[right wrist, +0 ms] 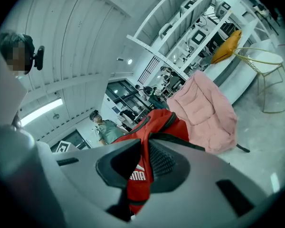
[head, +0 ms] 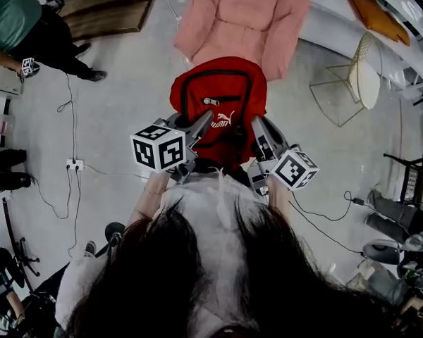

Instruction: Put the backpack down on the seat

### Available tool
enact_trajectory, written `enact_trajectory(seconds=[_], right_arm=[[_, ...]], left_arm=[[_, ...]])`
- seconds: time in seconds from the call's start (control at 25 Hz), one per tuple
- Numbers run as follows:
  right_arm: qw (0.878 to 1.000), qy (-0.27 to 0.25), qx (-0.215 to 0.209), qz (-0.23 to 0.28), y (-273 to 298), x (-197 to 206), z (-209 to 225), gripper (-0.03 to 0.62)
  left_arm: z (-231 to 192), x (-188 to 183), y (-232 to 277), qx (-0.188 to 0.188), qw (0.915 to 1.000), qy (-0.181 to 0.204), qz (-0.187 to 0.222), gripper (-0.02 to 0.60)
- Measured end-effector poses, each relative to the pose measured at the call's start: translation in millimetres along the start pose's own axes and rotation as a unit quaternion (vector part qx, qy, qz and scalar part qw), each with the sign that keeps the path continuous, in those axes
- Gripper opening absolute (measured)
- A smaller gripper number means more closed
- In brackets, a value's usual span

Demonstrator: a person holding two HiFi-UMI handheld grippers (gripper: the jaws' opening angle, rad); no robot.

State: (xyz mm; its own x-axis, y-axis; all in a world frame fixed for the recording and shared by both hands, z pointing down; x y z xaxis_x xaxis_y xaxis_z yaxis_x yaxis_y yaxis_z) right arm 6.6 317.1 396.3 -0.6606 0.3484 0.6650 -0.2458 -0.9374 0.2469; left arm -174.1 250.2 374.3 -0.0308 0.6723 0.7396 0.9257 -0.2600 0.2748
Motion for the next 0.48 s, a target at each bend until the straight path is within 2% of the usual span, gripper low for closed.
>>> enact_trajectory(seconds=[0.08, 0.2, 0.28, 0.32, 0.36, 0.4, 0.44, 0.48], right_arm=[[1.000, 0.005, -0.010, 0.002, -1, -1, -4, 0.063], [0.998, 0.045, -0.046, 0.011, 5, 0, -16, 0.044], [0.999, 0.031, -0.023, 0.012, 6, -1, -8, 0.043], [0.999, 0.034, -0.029, 0.022, 1, -6, -5, 0.043], [0.994, 0.064, -0.076, 0.045, -6, -17, -9, 0.040], [0.975, 0.127, -0.164, 0.079, -15, -33, -20, 0.029], [0.935, 0.205, -0.264, 0.117, -20, -52, -38, 0.029], [0.894, 0.261, -0.335, 0.145, -21, -70, -56, 0.029]], left_arm=[[0, 1, 0, -0.001, 1.0000, 0.001, -0.001, 0.040], [1, -1, -1, 0.004, 1.0000, -0.007, 0.003, 0.040], [2, 3, -1, 0.008, 0.9997, -0.021, 0.005, 0.038], [3, 7, 0, 0.012, 0.9994, -0.032, 0.006, 0.038], [6, 11, 2, 0.017, 0.9990, -0.041, 0.005, 0.040], [9, 13, 6, 0.020, 0.9988, -0.045, 0.000, 0.040], [12, 16, 11, 0.020, 0.9987, -0.045, -0.009, 0.040], [15, 20, 18, 0.020, 0.9985, -0.045, -0.023, 0.040]])
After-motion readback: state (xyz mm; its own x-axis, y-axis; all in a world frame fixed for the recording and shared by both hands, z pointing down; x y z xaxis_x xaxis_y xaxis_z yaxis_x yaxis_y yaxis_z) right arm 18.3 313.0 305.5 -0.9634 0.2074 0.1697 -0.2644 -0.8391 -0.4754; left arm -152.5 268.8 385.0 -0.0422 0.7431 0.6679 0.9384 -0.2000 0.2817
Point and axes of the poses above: the fingertips, and each gripper's own axes: y forward along the fingers, z to its right, x out of its underside, the point moved 5 cm from there along -y, backward along the fingers, and after that the axes turned 8 degrees about x, right-handed, at the moved point
